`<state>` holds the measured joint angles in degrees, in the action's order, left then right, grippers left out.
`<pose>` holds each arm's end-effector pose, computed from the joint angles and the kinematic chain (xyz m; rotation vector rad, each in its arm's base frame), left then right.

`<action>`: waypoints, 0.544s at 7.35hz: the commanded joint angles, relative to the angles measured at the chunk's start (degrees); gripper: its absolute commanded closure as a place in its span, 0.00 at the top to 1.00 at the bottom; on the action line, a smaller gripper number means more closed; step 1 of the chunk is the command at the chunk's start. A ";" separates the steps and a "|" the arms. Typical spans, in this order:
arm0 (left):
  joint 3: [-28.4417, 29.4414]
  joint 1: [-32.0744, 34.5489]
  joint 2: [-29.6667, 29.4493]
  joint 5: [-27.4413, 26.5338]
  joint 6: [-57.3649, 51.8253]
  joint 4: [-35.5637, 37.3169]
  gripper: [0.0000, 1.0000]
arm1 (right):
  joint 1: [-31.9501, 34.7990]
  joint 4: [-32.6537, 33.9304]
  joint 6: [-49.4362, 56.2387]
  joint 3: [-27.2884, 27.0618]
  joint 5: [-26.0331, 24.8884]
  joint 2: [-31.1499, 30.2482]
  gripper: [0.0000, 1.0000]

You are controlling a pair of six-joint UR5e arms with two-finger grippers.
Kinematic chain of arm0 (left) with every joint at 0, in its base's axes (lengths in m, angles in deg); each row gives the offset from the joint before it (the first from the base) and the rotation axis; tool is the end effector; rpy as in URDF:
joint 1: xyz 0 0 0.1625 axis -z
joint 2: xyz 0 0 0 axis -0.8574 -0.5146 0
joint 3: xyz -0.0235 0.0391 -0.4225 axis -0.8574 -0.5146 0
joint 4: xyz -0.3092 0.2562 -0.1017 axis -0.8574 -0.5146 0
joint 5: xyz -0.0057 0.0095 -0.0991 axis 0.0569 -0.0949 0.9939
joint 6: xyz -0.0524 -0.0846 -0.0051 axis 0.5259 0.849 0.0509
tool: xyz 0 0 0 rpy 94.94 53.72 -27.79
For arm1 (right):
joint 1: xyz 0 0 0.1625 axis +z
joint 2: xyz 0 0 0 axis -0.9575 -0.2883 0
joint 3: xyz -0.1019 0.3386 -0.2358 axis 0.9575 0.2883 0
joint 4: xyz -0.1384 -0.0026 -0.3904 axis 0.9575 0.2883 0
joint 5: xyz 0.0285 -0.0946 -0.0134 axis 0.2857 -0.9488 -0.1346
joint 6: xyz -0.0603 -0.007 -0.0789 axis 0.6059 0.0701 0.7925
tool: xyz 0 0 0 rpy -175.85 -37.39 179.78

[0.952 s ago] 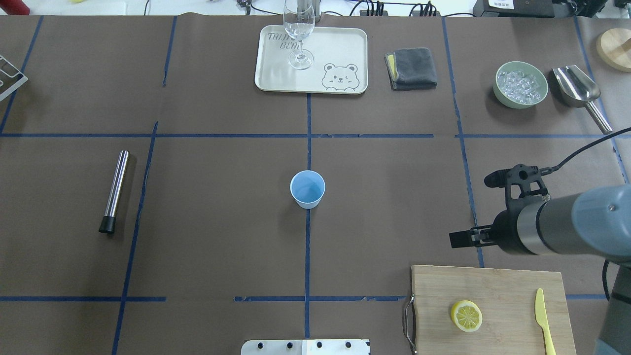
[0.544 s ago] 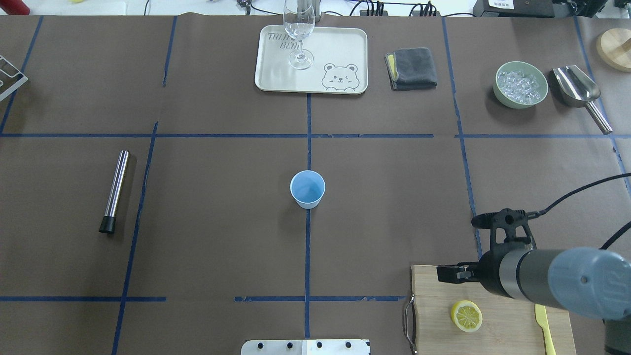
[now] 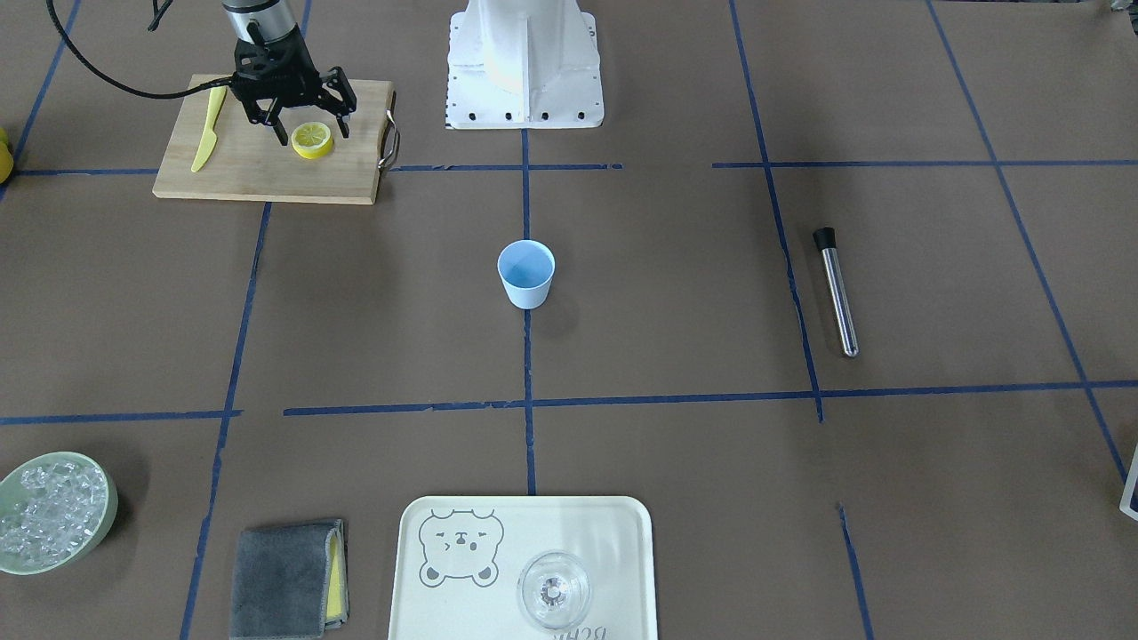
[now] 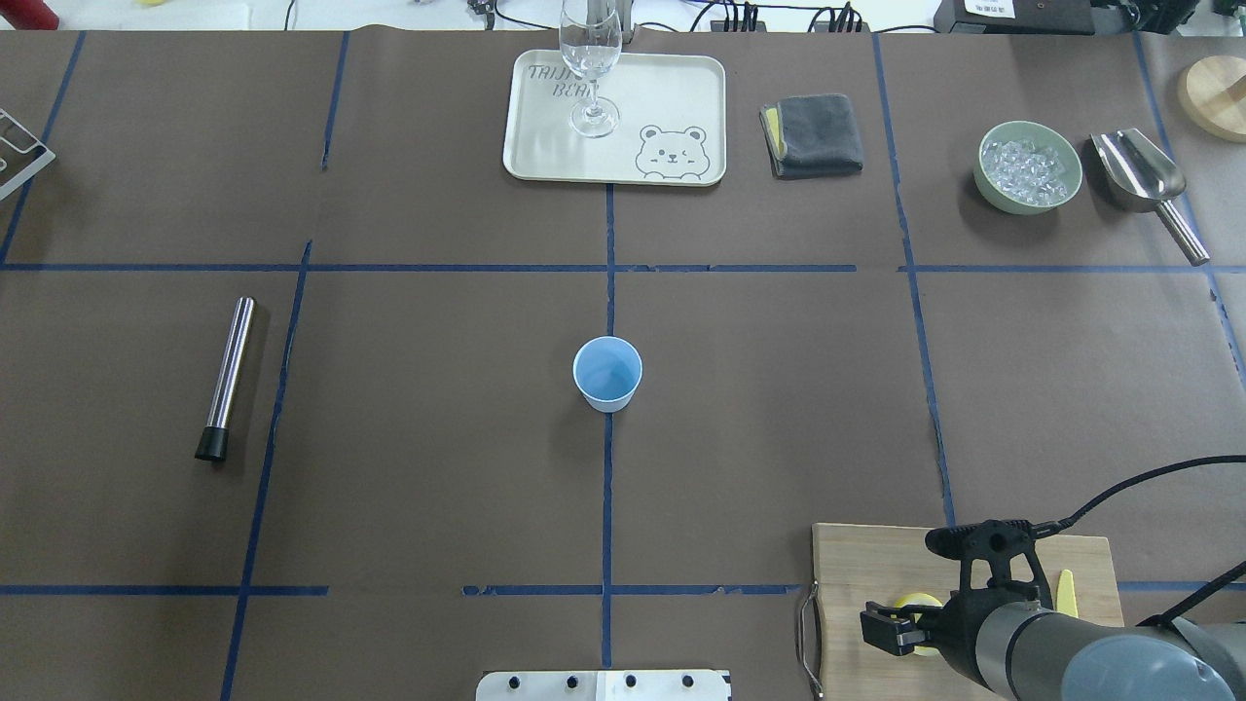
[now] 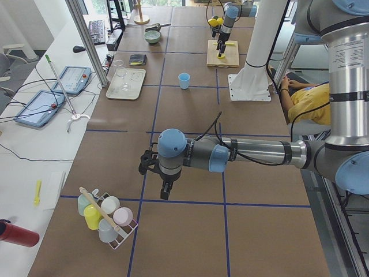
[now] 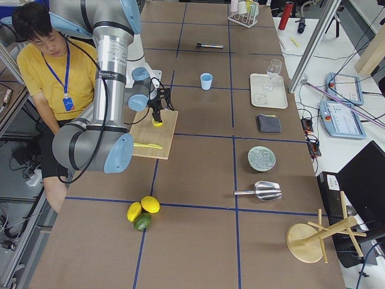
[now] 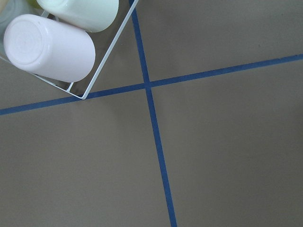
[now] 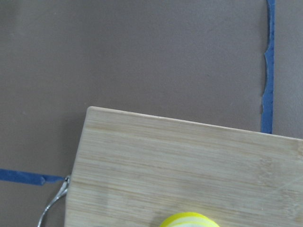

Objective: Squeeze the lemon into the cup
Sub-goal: 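Move the right gripper down over the lemon on the wooden cutting board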

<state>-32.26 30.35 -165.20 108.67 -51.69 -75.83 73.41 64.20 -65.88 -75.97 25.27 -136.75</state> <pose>-0.0568 -0.4386 0.6174 0.1794 0.7983 0.1358 -0.4018 -0.1544 0.4115 0.2348 -0.8107 -0.0114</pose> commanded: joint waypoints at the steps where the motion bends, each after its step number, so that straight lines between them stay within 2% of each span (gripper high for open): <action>1: 0.00 0.00 -0.02 -0.01 0.00 0.00 1.00 | -1.04 -0.01 -0.25 1.71 -1.38 -0.05 1.00; 4: -0.18 0.00 -0.02 -0.01 0.00 0.00 1.00 | -1.48 -0.01 -0.16 2.86 -1.92 -0.05 0.99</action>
<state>-32.38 30.36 -165.19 108.66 -51.69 -75.83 72.04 64.19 -66.11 -73.36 23.48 -136.80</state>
